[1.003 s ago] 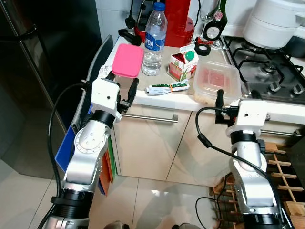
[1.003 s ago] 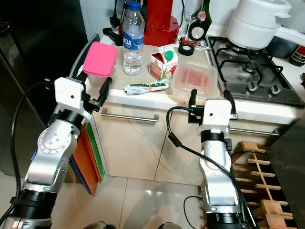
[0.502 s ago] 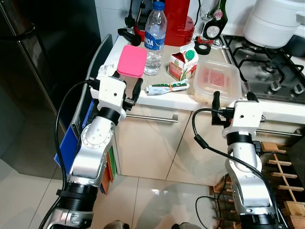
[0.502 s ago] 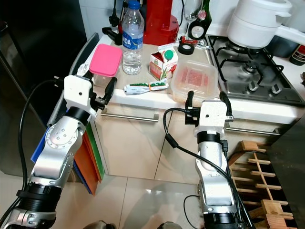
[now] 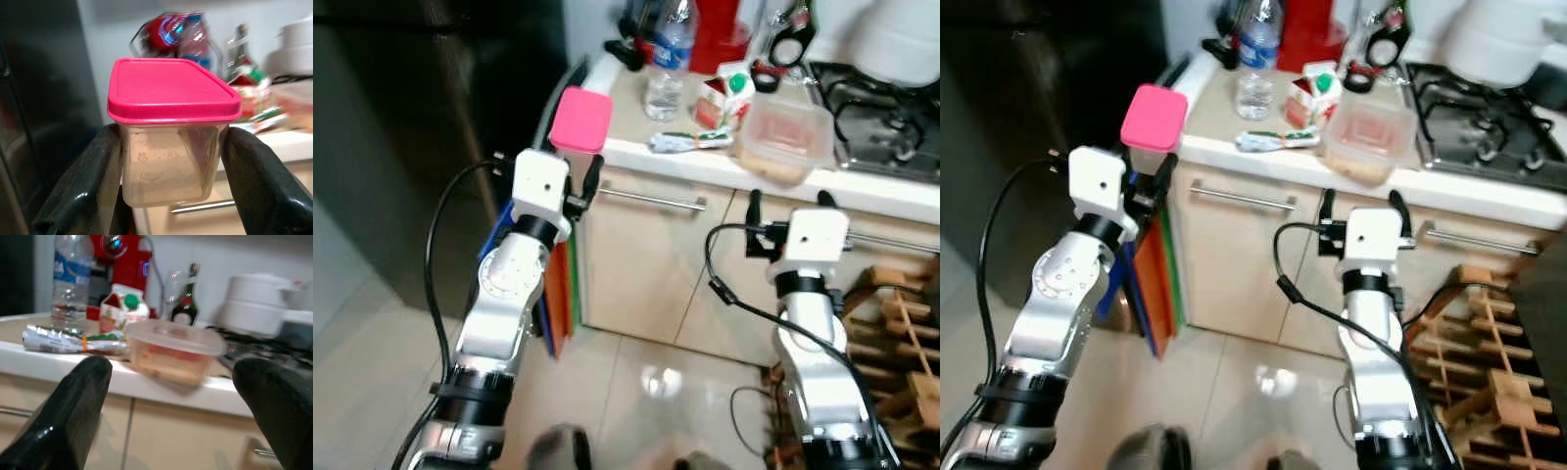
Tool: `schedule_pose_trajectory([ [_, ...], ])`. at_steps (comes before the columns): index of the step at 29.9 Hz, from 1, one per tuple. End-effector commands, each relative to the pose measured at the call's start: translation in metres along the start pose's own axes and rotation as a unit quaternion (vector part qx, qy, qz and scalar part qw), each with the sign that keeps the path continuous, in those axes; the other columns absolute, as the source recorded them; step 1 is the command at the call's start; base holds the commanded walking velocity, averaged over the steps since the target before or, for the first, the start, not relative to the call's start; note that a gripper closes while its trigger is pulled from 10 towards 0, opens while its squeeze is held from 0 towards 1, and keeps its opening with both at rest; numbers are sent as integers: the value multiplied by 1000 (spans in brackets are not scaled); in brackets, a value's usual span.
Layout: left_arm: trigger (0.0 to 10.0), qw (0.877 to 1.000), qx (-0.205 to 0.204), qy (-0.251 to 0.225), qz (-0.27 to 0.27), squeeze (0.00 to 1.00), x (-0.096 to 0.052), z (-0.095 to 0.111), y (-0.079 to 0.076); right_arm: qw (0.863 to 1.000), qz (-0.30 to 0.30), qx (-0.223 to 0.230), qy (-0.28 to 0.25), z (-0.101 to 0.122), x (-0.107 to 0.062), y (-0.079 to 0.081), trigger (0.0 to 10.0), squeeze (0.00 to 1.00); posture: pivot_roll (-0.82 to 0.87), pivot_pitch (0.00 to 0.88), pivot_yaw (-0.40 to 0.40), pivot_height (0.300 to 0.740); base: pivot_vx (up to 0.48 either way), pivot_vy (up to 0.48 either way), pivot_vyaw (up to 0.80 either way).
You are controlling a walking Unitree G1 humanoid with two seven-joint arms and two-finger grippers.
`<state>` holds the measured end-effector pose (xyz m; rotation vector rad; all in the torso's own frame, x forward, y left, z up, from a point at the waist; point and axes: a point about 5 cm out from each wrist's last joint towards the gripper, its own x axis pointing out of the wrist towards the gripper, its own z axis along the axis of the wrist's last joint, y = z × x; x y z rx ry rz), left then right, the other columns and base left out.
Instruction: Restocking fridge
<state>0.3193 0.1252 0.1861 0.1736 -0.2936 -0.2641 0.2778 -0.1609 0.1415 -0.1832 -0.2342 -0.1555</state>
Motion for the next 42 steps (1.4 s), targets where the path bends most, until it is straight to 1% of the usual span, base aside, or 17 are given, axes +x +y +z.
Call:
schedule_pose_trajectory([
  [1, 10000, 1000, 0, 1, 0, 0, 1, 0, 0, 1000, -2, -1, -2, 1, 0, -1, 10000, 0, -93, 0, -21, 740, -285, 0, 0],
  [20, 10000, 1000, -5, -1, -1, 0, 4, -1, -1, 1000, -1, -4, -1, -1, 0, -1, 10000, 0, -98, 0, -20, 740, -284, 0, 0],
  [24, 10000, 1000, -4, -1, -2, 0, 4, -2, -1, 1000, -1, -5, 2, -3, 0, -2, 10000, 0, -99, 0, -18, 740, 0, 0, 0],
  [26, 10000, 1000, -13, 0, -1, 0, 4, -2, -2, 1000, 0, -8, 3, -4, 0, -2, 10000, 0, -99, 0, -18, 740, 0, 0, 0],
  [27, 10000, 999, -31, -6, -4, 0, 4, -1, -3, 1000, 0, -9, 5, -5, -1, -3, 10000, 0, -98, 0, -18, 740, 0, 0, 0],
  [28, 10000, 999, -32, -8, -7, 0, 3, 0, -4, 1000, 0, -10, 6, -6, 0, -4, 10000, 0, -98, 0, -18, 740, 0, 0, 0],
  [29, 10000, 999, -28, -9, -11, 0, 3, 0, -5, 1000, 0, -10, 7, -6, 0, -4, 10000, 0, -98, 0, -19, 740, 0, 0, 0],
  [31, 10000, 1000, -7, -6, -19, 0, 2, -2, -6, 1000, 0, -11, 8, -7, 0, -4, 10000, 0, -98, 0, -19, 740, 0, 0, 0],
  [33, 10000, 1000, -18, -1, -11, 0, 1, -5, -6, 1000, 1, -11, 8, -7, 1, -4, 10000, 0, -98, 0, -19, 740, 0, -469, 0],
  [42, 10000, 1000, -27, 9, -3, 0, 0, -10, -8, 1000, 2, -11, 8, -8, 1, -2, 10000, 0, -99, 0, -18, 740, 0, -456, 0],
])
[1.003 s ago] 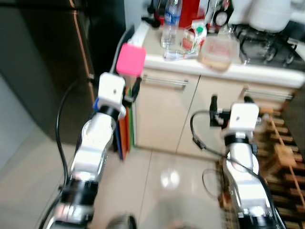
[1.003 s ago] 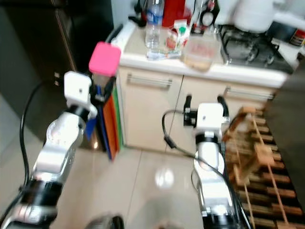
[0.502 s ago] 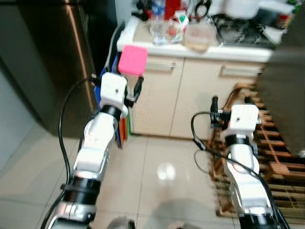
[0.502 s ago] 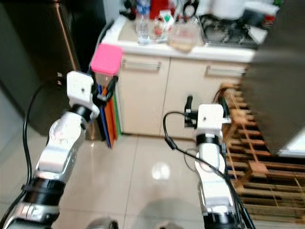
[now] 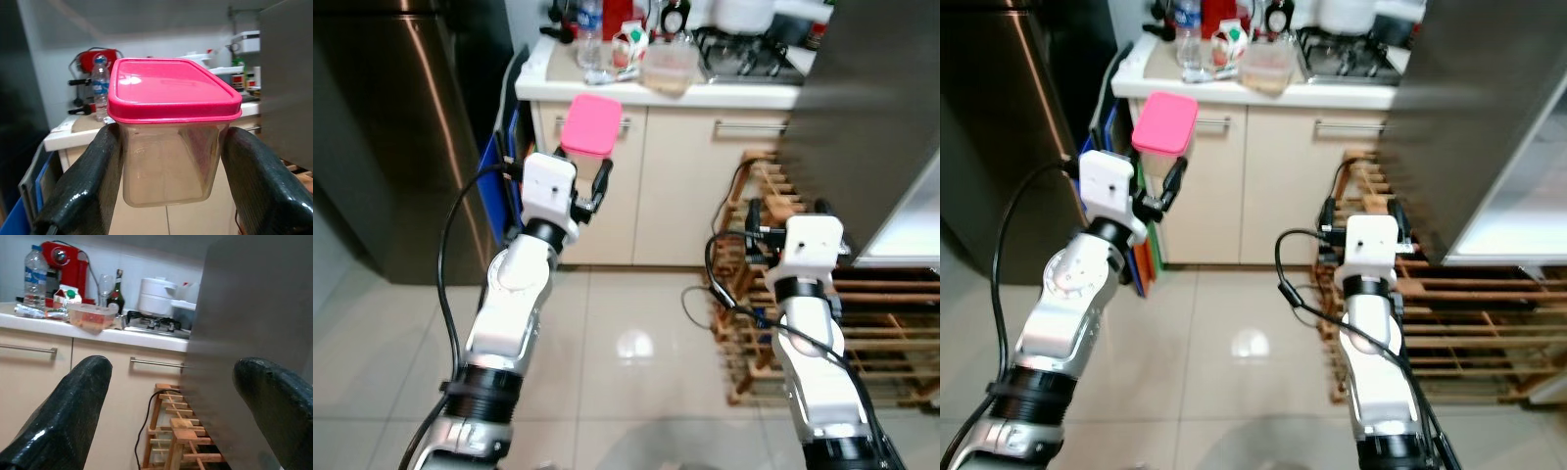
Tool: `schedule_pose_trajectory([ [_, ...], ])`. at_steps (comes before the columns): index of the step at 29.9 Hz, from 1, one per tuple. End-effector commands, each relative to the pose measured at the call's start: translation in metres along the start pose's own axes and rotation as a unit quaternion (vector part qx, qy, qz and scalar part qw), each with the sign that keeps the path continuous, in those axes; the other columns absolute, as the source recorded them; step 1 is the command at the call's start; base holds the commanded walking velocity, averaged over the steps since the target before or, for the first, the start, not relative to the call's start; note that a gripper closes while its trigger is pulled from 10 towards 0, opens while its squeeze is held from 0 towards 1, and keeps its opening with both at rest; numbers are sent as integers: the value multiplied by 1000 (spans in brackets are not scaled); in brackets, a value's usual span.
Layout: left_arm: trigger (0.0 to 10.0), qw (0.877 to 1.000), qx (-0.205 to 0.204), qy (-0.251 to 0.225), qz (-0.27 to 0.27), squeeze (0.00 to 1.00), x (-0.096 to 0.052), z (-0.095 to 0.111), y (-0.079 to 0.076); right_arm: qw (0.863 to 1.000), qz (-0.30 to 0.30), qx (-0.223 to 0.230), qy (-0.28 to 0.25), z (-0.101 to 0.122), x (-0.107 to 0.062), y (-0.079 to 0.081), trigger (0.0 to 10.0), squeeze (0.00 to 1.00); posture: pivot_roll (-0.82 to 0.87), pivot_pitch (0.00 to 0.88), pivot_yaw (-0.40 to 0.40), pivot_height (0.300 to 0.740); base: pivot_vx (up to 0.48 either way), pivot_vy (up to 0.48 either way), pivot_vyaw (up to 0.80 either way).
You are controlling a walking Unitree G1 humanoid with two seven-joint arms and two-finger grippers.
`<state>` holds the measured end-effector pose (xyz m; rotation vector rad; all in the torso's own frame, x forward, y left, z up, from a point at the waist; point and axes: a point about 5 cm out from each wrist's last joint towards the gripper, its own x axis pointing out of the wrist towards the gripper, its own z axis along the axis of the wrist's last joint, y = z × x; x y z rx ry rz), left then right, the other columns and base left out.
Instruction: Restocking fridge
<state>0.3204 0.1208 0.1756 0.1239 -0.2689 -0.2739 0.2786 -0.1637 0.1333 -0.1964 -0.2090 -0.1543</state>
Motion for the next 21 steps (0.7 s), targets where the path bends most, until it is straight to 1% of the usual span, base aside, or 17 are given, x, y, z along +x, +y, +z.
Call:
schedule_pose_trajectory([
  [1, 10000, 1000, -8, 3, 6, 0, 1, -2, -2, 1000, 0, -5, -3, 0, 3, -2, 10000, 0, -98, 0, -18, 740, 0, -454, 0],
  [5, 10000, 1000, -25, 9, 16, 0, -1, -5, -5, 1000, 1, -6, -3, -1, 3, -2, 10000, 0, -99, 0, -18, 740, 0, -455, 0],
  [8, 10000, 999, -29, 13, 13, 0, -6, -8, -8, 1000, 1, -3, -1, -1, 3, -3, 10000, 0, -99, 0, -19, 740, 0, -459, 0],
  [10, 10000, 999, -28, 22, 18, 0, -11, -14, -6, 1000, 3, 5, 3, -3, -1, -4, 10000, 0, -101, 0, -22, 740, 0, -469, 0],
  [12, 10000, 999, -23, 30, 21, 0, -15, -18, -3, 1000, 6, 3, 6, -5, -3, -5, 10000, 0, -101, 0, -21, 740, 0, -469, 0],
  [17, 10000, 998, -11, 60, 24, 0, -32, -33, 6, 1000, 15, -6, 16, -11, -13, -9, 10000, 0, -101, 0, -20, 740, 0, -469, 0],
  [19, 10000, 997, -11, 70, 22, 0, -41, -36, 10, 999, 17, -13, 24, -14, -20, -13, 10000, 0, -100, 0, -18, 740, 0, -469, 0],
  [20, 10000, 997, -11, 79, 17, 0, -49, -39, 12, 999, 21, -20, 35, -20, -28, -17, 10000, 0, -98, 0, -17, 740, 0, -469, 0],
  [21, 10000, 997, -12, 81, 14, 0, -51, -40, 11, 999, 22, -24, 39, -23, -31, -19, 10000, 0, -98, 0, -17, 740, 0, -469, 0],
])
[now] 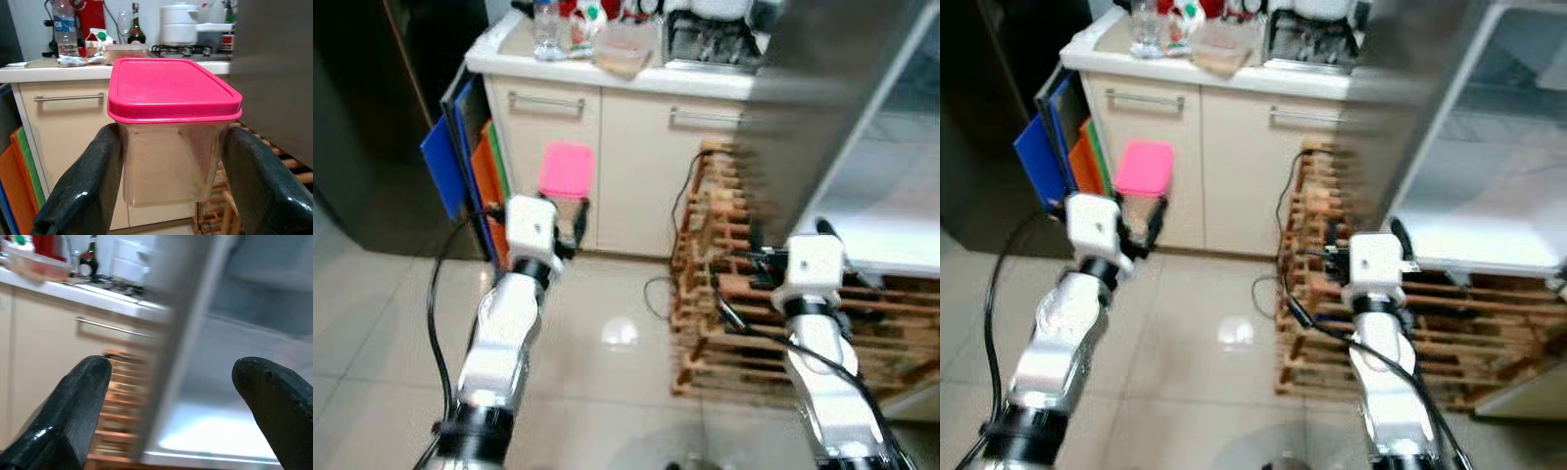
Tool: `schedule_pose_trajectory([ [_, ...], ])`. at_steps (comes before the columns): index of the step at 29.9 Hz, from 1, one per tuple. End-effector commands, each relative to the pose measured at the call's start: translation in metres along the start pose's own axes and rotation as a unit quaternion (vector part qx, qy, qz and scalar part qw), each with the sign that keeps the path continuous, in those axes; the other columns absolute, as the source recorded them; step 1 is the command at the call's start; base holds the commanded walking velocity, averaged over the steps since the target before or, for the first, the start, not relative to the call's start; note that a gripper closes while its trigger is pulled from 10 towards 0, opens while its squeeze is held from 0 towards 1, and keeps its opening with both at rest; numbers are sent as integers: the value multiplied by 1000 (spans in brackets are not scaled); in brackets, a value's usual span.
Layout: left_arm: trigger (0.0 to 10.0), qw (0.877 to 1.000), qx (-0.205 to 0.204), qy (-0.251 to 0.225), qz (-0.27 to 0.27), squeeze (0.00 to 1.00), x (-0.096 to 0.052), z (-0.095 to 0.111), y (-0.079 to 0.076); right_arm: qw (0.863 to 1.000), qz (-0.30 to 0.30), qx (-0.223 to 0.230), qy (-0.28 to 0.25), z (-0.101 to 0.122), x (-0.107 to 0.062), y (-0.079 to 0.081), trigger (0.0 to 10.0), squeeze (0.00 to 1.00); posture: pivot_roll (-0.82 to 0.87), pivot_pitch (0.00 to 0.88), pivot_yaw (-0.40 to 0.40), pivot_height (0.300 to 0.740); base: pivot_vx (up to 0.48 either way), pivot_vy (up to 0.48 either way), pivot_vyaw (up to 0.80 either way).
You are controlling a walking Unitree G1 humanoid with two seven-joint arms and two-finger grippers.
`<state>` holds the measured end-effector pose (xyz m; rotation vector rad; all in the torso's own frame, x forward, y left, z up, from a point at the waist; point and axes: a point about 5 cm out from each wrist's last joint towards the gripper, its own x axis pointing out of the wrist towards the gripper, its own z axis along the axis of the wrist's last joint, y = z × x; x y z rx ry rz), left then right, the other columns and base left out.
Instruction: Restocking fridge
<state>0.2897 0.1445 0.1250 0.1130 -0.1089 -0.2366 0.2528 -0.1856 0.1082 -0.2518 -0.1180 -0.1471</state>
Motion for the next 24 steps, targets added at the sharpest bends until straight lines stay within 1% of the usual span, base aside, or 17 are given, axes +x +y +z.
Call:
schedule_pose_trajectory([
  [1, 10000, 1000, 1, 3, -4, 0, -6, 0, 4, 1000, 12, 2, 0, -1, -6, 1, 10000, 0, -98, 0, -18, 740, 0, -469, 0],
  [4, 10000, 1000, -2, -2, -17, 0, -8, 1, 0, 1000, 10, 3, 9, -6, -9, 0, 10000, 0, -101, 0, -15, 740, 0, -469, 0],
  [7, 10000, 1000, -1, -8, -21, 0, -5, 4, -3, 1000, 10, 4, 9, -6, -8, 2, 10000, 0, -102, 0, -11, 740, 0, -469, 0],
  [10, 10000, 1000, 6, -5, -20, 0, -1, 5, -2, 1000, 10, 5, 7, -5, -7, 3, 10000, 0, -104, 0, -9, 740, 0, -469, 0],
  [11, 10000, 1000, 6, -9, -19, 0, 3, 8, -2, 1000, 9, 5, 5, -3, -6, 3, 10000, 0, -105, 0, -7, 740, 0, -469, 0],
  [13, 10000, 1000, 5, -12, -19, 0, 6, 10, -2, 1000, 9, 5, 4, -3, -5, 4, 10000, 0, -108, 0, -5, 740, 0, -469, 0],
  [18, 10000, 1000, 0, -16, -21, 0, 10, 11, -3, 1000, 7, 6, 1, -2, -4, 4, 10000, 0, -112, 0, -2, 740, 0, -466, 0],
  [21, 10000, 1000, -5, -24, -17, 0, 14, 15, -3, 1000, 7, 7, 1, -2, -3, 6, 10000, 0, -111, 0, -2, 740, 91, 0, 0],
  [24, 10000, 999, -2, -30, -18, 0, 17, 18, -3, 1000, 8, 9, -1, -2, -2, 6, 10000, 0, -110, 0, 0, 740, 0, 0, 0],
])
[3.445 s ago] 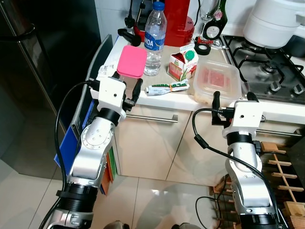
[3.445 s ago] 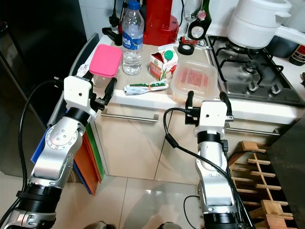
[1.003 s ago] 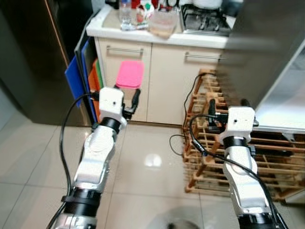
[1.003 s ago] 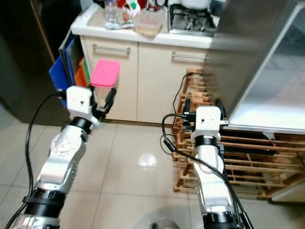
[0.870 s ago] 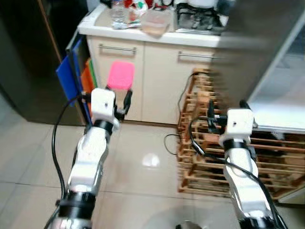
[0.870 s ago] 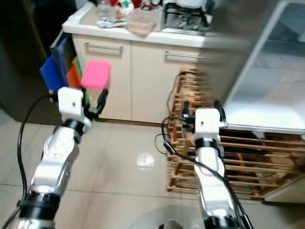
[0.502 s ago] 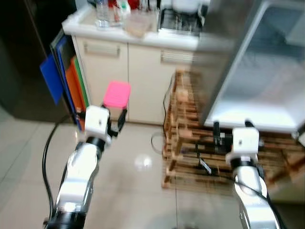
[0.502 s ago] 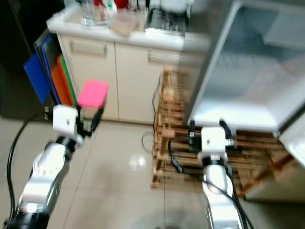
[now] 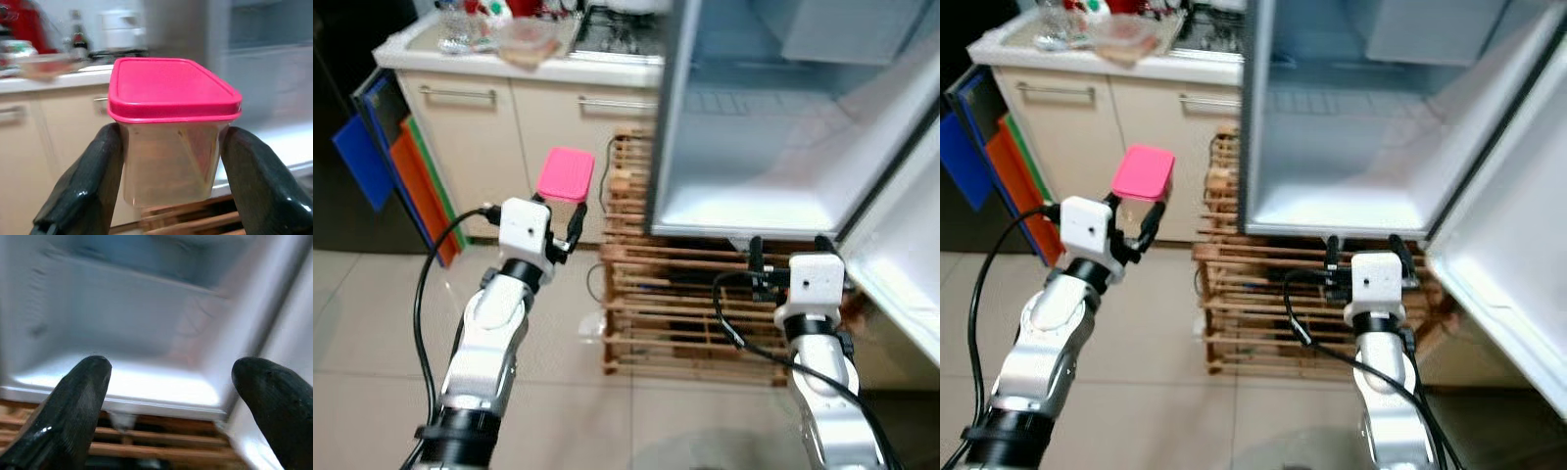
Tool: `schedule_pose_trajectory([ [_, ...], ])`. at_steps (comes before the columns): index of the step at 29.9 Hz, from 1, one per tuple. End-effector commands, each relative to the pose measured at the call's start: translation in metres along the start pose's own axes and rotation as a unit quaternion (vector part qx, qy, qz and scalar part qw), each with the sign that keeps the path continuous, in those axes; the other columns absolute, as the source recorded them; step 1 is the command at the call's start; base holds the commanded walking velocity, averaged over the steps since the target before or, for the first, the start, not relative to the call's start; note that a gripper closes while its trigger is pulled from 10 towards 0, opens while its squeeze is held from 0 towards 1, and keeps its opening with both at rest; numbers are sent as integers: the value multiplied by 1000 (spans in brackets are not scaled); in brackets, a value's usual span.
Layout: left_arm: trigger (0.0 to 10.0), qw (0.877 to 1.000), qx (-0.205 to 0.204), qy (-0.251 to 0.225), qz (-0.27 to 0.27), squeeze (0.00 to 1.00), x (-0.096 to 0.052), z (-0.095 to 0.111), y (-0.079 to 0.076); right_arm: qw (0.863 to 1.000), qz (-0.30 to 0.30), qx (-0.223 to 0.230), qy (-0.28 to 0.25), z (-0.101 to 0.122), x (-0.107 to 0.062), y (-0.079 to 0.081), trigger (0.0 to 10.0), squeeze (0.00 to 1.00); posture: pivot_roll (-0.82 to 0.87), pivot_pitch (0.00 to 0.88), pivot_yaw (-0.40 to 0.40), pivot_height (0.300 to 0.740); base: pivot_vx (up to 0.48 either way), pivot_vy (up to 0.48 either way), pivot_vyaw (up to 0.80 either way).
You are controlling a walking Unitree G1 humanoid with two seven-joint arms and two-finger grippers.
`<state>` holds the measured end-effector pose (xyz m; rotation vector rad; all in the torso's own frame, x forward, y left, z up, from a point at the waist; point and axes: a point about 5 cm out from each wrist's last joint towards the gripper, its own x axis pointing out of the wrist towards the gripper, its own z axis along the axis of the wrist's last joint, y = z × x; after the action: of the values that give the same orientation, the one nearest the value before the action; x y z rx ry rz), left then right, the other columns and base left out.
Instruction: Restocking fridge
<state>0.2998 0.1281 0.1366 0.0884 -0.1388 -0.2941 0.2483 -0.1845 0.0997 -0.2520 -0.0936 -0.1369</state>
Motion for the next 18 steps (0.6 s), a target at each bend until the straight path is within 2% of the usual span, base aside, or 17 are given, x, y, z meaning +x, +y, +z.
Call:
schedule_pose_trajectory([
  [1, 10000, 1000, 14, -15, 7, 0, 3, 8, 9, 1000, 2, 9, -12, 6, 3, 4, 10000, 0, -110, 0, 0, 740, 0, 0, 0],
  [7, 10000, 999, 42, -26, -9, 0, 7, 12, 4, 1000, 5, 9, -13, 6, 4, 7, 10000, 0, -110, 0, 0, 740, 0, 0, 0],
  [12, 10000, 999, 35, -31, -17, 0, 11, 14, -1, 1000, 12, 4, -11, 6, 6, 9, 10000, 0, -115, 0, 2, 740, 0, 0, 0],
  [18, 10000, 999, 32, -34, -18, 0, 14, 15, -1, 1000, 20, 7, -6, 5, 8, 11, 10000, 0, -113, 0, 0, 740, 0, 0, -743],
])
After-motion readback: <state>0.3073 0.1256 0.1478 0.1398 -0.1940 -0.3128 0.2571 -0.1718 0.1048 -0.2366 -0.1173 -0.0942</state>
